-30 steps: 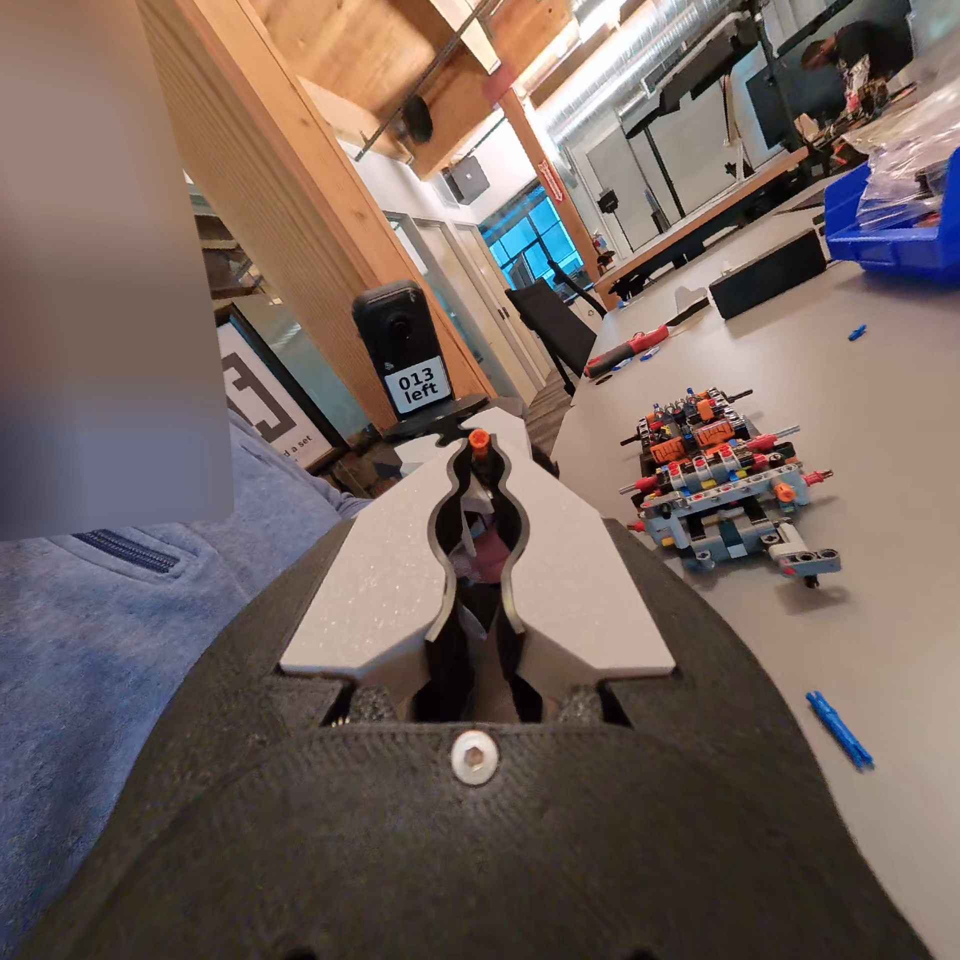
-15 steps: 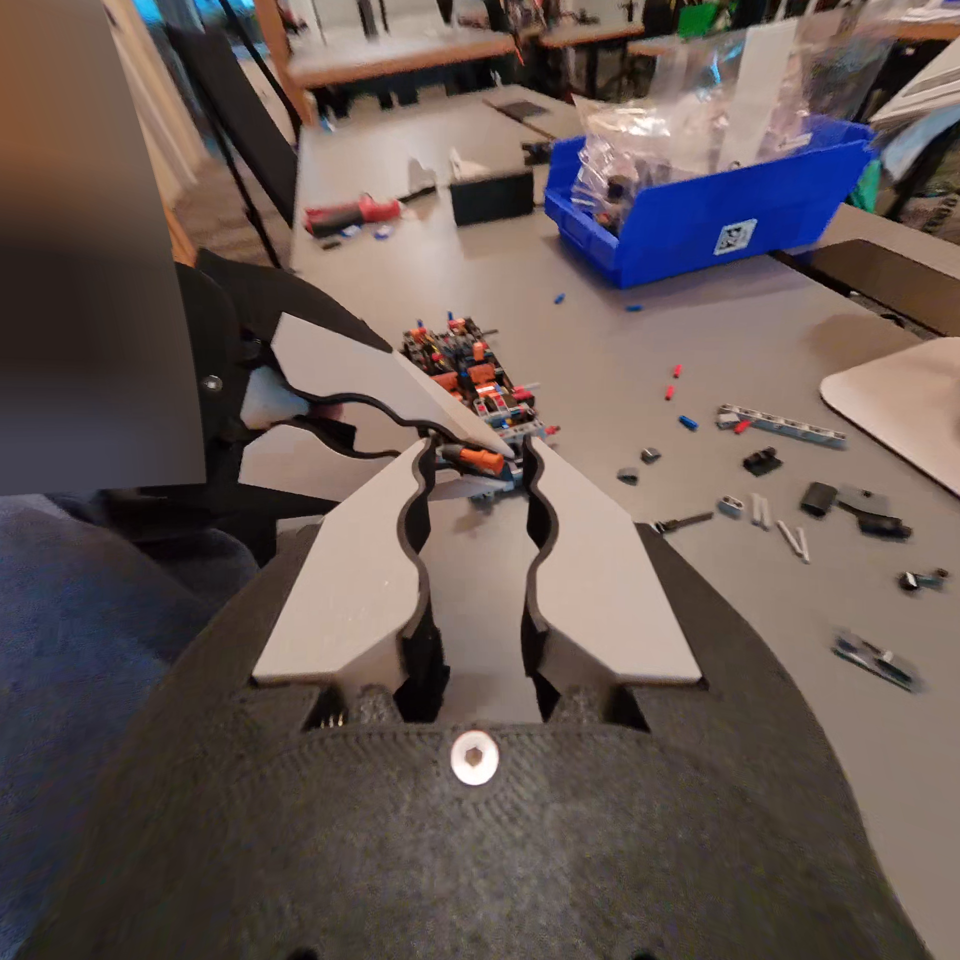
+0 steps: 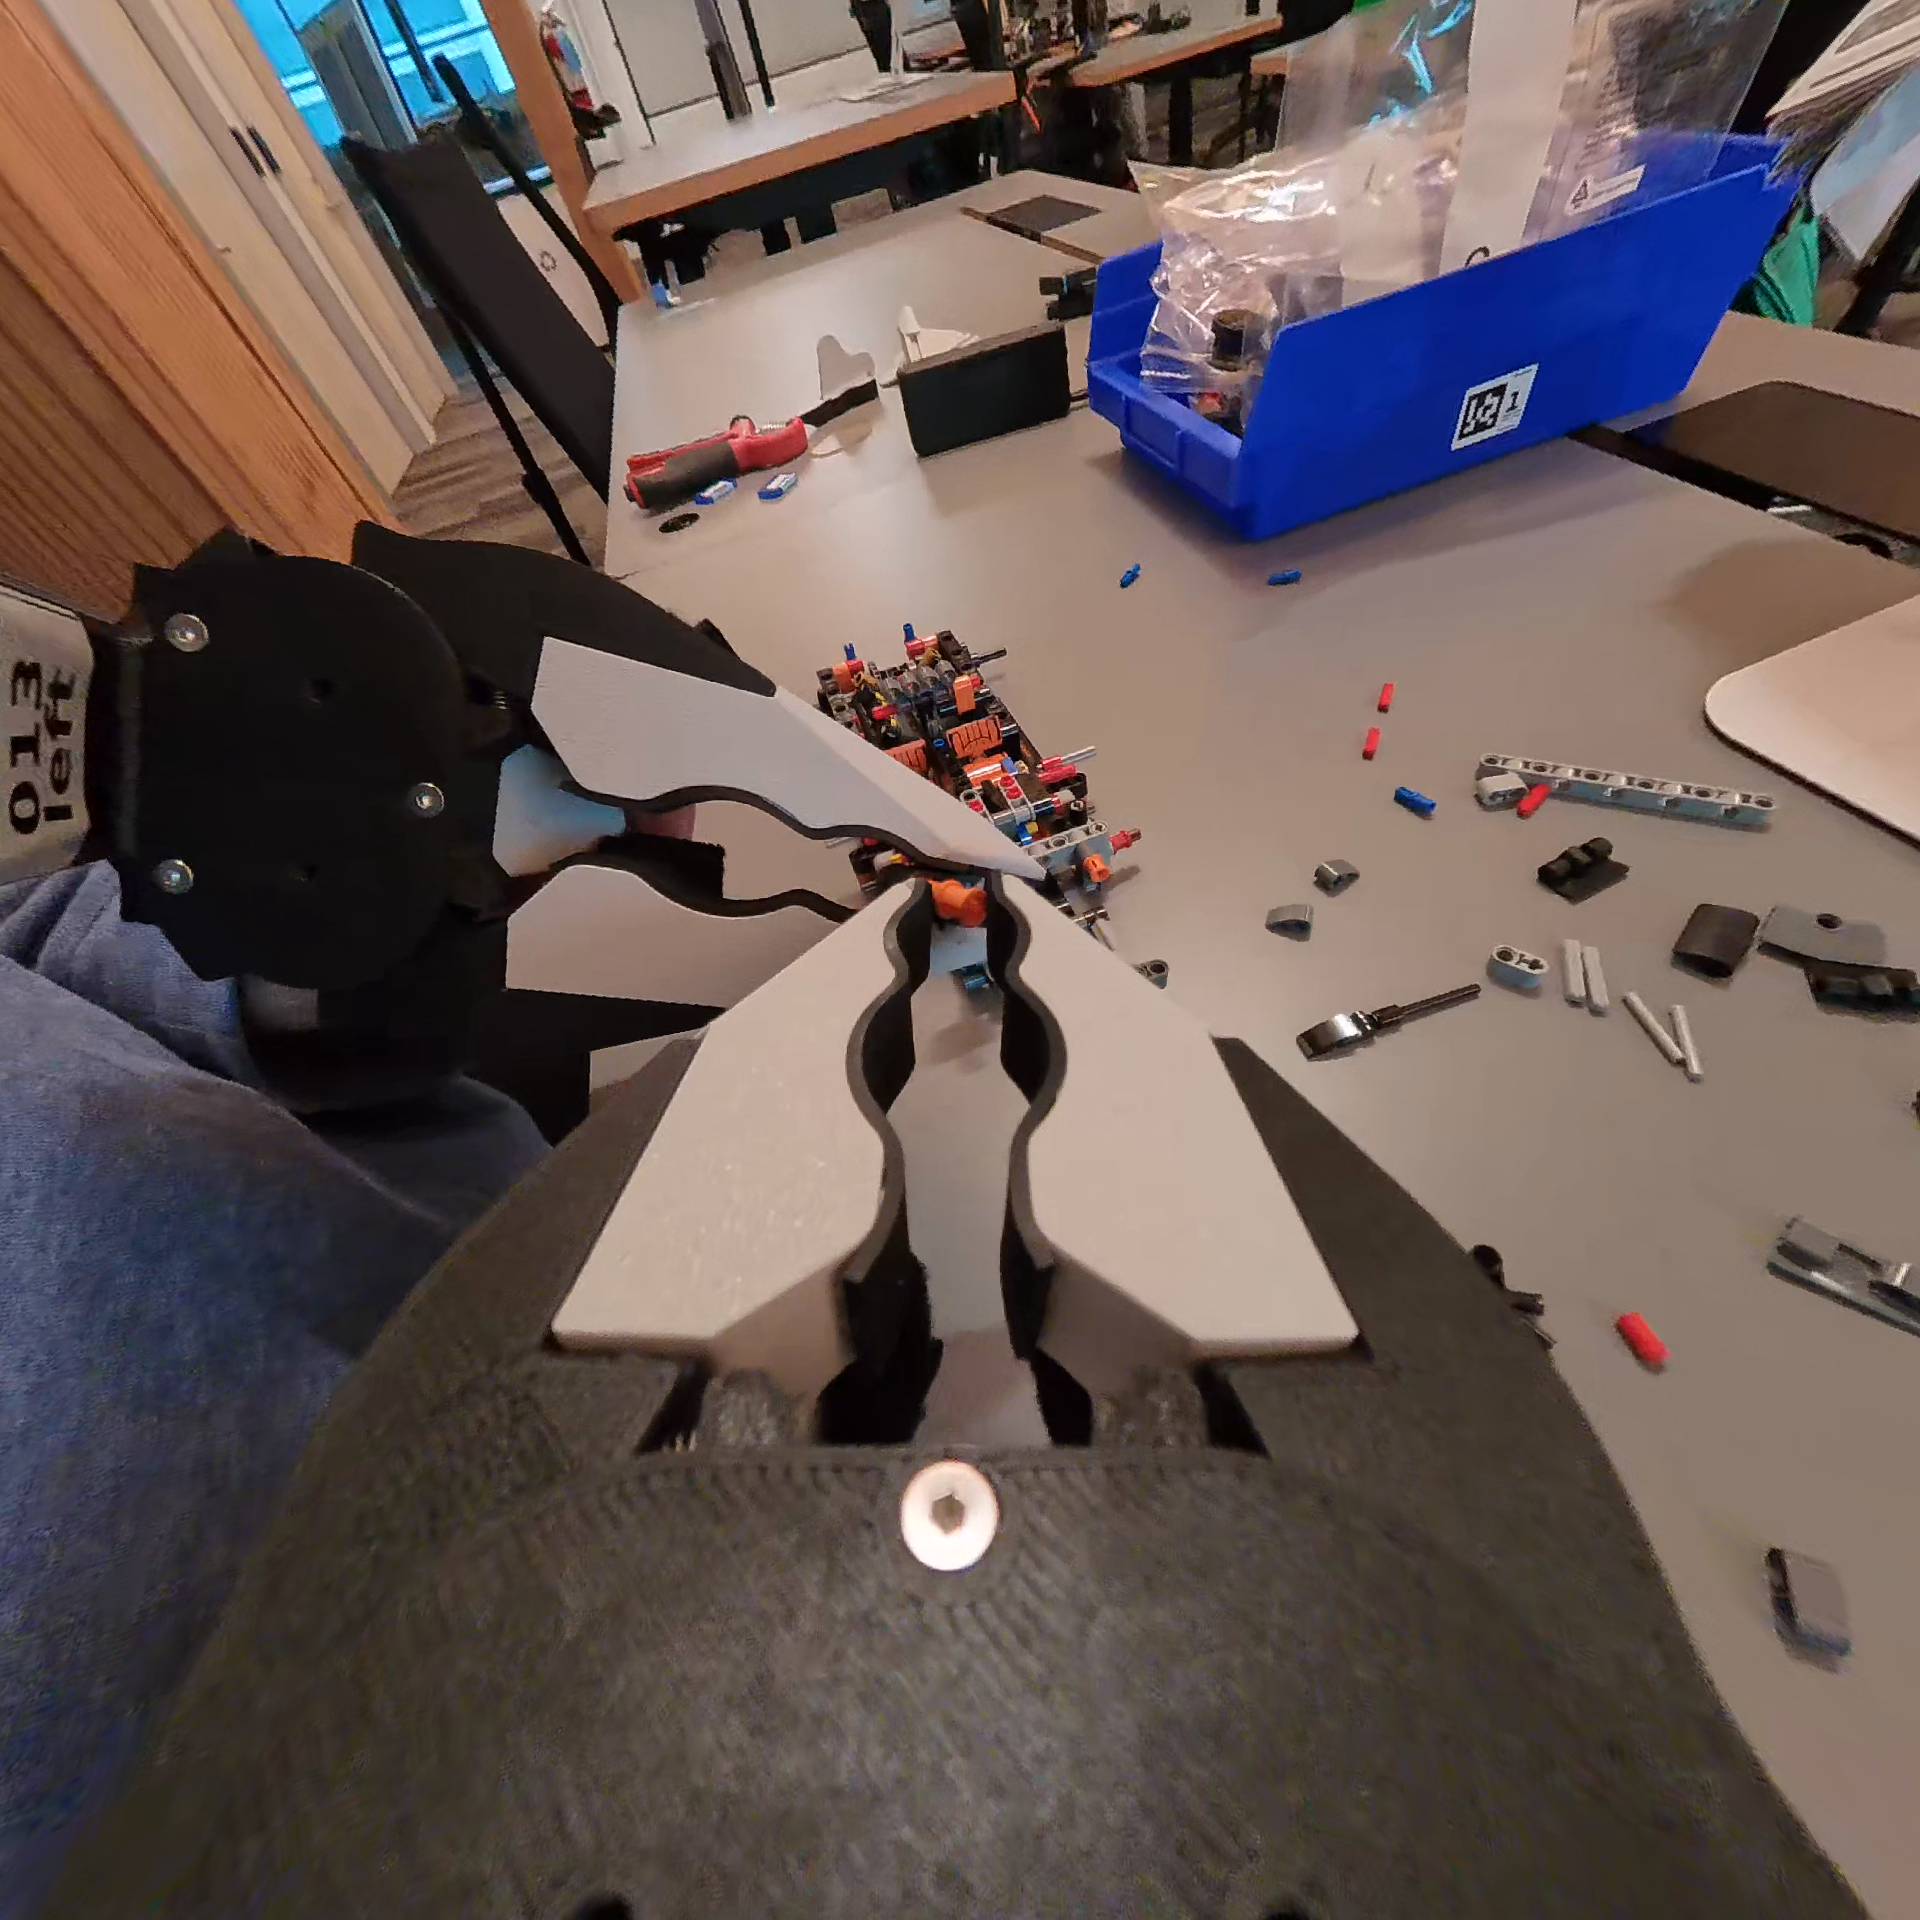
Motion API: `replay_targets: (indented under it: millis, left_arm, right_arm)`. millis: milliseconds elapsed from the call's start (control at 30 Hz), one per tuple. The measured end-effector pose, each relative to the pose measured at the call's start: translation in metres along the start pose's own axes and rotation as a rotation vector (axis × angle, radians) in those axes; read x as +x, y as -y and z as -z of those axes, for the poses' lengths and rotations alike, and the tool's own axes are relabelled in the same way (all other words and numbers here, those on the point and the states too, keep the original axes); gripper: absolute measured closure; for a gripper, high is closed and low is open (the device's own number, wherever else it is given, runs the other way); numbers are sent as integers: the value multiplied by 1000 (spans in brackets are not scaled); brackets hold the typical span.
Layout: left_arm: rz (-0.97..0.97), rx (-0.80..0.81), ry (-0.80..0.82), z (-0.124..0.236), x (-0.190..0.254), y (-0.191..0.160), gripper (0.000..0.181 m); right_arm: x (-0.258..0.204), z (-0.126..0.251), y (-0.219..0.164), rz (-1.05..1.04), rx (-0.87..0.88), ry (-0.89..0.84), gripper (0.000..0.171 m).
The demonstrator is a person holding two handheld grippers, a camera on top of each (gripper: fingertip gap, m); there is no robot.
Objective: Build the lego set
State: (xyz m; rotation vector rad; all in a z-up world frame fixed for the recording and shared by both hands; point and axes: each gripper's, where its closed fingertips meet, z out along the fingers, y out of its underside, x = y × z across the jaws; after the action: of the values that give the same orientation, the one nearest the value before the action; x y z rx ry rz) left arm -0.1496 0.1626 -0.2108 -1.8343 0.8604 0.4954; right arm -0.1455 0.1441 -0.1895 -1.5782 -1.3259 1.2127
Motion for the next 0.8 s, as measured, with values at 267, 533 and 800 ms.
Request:
replay_targets:
  millis: [267, 533, 800]
  left_arm:
    - [-32, 65, -22, 3, 0, 9, 176]
    - [73, 241, -86, 17, -2, 31, 176]
    - [184, 412, -108, 30, -8, 51, 176]
  right_arm:
    - [-2, 7, 3, -70, 23, 122, 164]
    - [-9, 23, 19, -226, 181, 354, 165]
    - [-12, 36, 31, -428, 315, 560, 165]
